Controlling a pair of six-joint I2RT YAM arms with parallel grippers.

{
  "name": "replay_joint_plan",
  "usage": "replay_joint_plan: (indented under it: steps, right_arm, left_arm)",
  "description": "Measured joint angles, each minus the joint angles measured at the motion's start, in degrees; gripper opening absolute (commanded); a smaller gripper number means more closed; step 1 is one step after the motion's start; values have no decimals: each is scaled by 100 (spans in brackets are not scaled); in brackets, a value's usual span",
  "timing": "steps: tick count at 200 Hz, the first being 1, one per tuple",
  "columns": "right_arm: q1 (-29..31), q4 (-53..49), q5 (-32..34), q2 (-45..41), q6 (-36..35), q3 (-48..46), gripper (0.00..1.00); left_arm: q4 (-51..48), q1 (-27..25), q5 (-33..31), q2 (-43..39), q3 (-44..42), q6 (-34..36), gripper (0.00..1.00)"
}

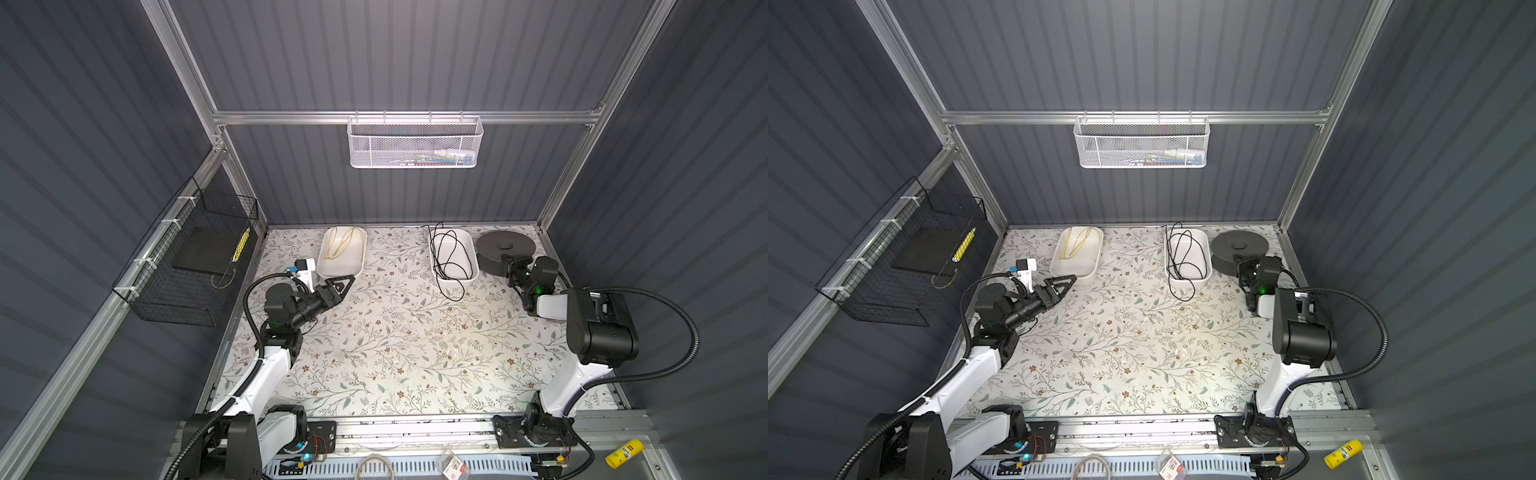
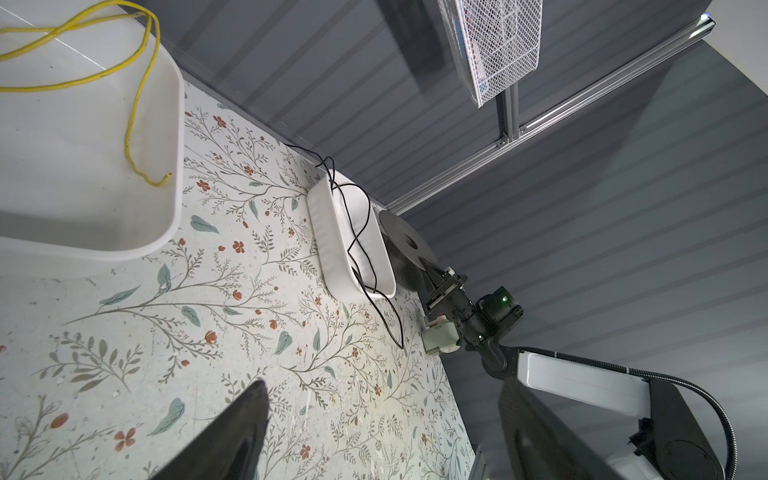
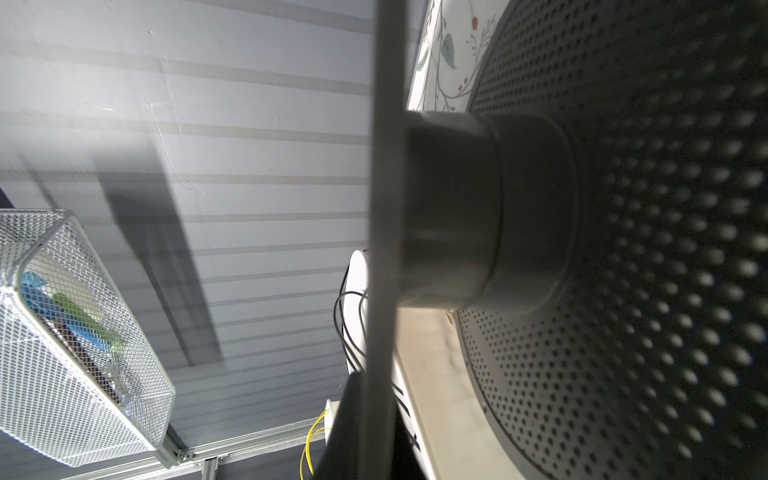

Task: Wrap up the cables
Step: 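Grasp the grey spool's rim with the right gripper, then carry the grey spool toward the left gripper and set it down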

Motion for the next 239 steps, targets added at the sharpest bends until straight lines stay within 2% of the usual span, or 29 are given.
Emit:
replay_joint_plan:
  steps: [38,98,138,159,189,239]
  right_arm:
    - [0,-555,-33,-457,-278,179,0]
    - [7,-883,-212,-1064,-415,229,0]
    - [208,-1373,-302,-2015,-601,214,0]
    - [605,-1580,-293,-2669,-815,192,0]
    - [1552,-1764,-197,-3416,-1088,92,0]
    - [3038,-1786,166,-3499,-1108,-195,0]
  left_arm:
    - [-101,0,0,-98,4,0,88]
    - [-227,0,-11,-337,4,-2,89]
    - [-542,-2,-96,-669,11,42,90]
    - [-645,0,-138,-804,13,72,91]
    - [-734,-2,-216,-925,13,87,91]
    - [-940,0,-249,-1163,13,92,91]
